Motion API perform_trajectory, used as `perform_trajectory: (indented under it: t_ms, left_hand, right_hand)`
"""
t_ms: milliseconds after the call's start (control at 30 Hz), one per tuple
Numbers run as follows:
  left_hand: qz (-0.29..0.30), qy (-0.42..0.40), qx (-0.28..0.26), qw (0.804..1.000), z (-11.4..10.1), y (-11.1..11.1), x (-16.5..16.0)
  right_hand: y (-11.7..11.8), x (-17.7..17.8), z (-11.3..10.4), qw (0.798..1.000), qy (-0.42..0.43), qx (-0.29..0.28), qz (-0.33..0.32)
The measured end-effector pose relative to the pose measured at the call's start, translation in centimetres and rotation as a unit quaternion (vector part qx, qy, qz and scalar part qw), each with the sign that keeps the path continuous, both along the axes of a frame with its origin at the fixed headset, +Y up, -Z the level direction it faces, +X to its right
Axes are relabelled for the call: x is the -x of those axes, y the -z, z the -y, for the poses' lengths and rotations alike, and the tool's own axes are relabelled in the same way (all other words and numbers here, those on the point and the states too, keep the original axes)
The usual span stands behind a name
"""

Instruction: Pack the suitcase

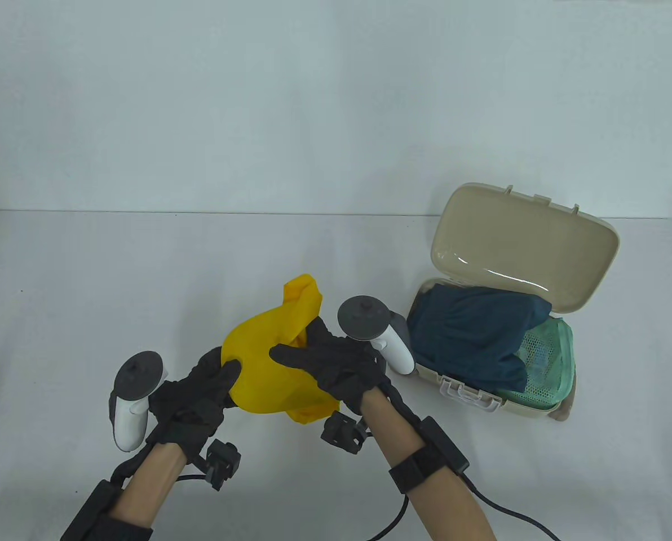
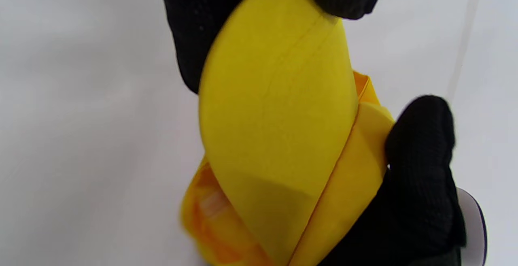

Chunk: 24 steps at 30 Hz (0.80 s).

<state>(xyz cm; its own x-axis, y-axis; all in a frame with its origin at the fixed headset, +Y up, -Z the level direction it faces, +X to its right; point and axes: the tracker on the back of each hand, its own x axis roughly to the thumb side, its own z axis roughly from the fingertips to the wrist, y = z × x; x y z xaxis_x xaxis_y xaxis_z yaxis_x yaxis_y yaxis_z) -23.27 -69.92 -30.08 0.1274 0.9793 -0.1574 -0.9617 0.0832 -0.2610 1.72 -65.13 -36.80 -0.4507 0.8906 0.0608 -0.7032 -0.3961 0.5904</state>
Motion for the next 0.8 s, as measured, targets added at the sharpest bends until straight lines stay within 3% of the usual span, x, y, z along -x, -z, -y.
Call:
perform_trajectory:
  t_ms: [200, 400, 500, 567, 700, 800]
  left_hand:
    - [0.016, 0.036, -0.027, 0.999, -0.9, 0.1, -0.9]
    - [0.05, 0.126, -0.114, 0.984, -3.1, -0.5, -2.1]
    - [0.045, 0.194, -0.159, 0.967, -4.8, -0.5, -2.1]
    - [0.044, 0.264, -0.198, 0.943, -6.1, -0.5, -2.1]
    - [0.057, 0.423, -0.277, 0.861, -8.1, -0.9, -2.0]
    - [0.051, 0.505, -0.298, 0.808, -8.3, -1.1, -1.8]
  right_hand:
    - [-0.1, -1.4, -0.8, 0.999, 0.016, 0.007, 0.031]
    - [-0.5, -4.5, -4.7, 0.996, 0.024, -0.039, 0.071]
    - [0.0, -7.4, -6.7, 0.992, 0.027, -0.052, 0.111]
    - [0.3, -9.7, -7.8, 0.986, 0.028, -0.061, 0.149]
    - [0.9, -14.9, -8.8, 0.974, 0.03, -0.069, 0.212]
    - [1.5, -18.9, -8.2, 0.962, 0.025, -0.06, 0.265]
